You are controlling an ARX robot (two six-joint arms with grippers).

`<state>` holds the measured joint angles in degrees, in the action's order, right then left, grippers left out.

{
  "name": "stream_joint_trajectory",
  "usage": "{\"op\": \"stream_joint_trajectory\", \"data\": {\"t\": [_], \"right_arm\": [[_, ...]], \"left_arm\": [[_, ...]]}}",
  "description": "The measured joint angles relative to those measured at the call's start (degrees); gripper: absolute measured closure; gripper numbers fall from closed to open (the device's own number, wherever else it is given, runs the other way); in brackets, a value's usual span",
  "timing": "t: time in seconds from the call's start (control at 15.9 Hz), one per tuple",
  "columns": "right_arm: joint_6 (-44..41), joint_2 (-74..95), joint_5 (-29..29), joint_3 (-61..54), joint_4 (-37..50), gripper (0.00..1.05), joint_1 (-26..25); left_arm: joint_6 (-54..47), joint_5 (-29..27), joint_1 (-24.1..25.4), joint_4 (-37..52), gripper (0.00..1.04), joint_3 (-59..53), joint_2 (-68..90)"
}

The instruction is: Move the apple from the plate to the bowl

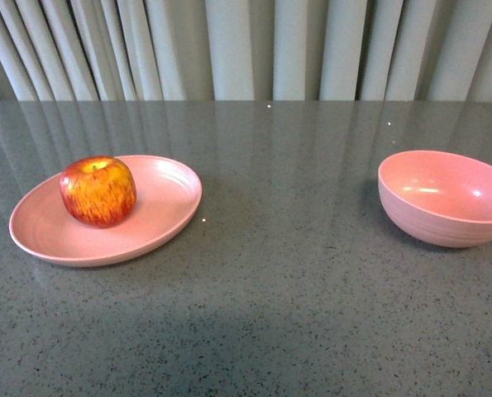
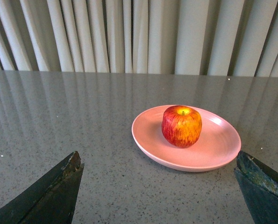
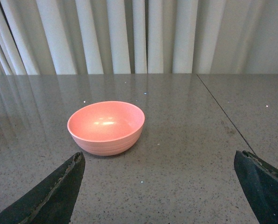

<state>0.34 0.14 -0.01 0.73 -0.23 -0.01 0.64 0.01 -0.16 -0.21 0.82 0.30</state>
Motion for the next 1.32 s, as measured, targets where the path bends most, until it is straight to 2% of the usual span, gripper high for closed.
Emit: {"op": "stream_joint_trajectory", "data": {"t": [1.19,1.25,1.32], "right_arm": [[0.0,0.0,0.0,0.0,0.0,0.07,0.0],[0.6,0.0,0.8,0.0,0.6,0.07,0.2],[3.3,1.5,3.3,0.0,5.4,0.07,0.3]], "left_arm": [[0.0,0.0,0.0,0.0,0.07,0.0,0.0],[0.0,0.0,0.0,0.0,0.07,0.0,0.0],[0.0,0.0,0.0,0.0,0.07,0.0,0.0]]}}
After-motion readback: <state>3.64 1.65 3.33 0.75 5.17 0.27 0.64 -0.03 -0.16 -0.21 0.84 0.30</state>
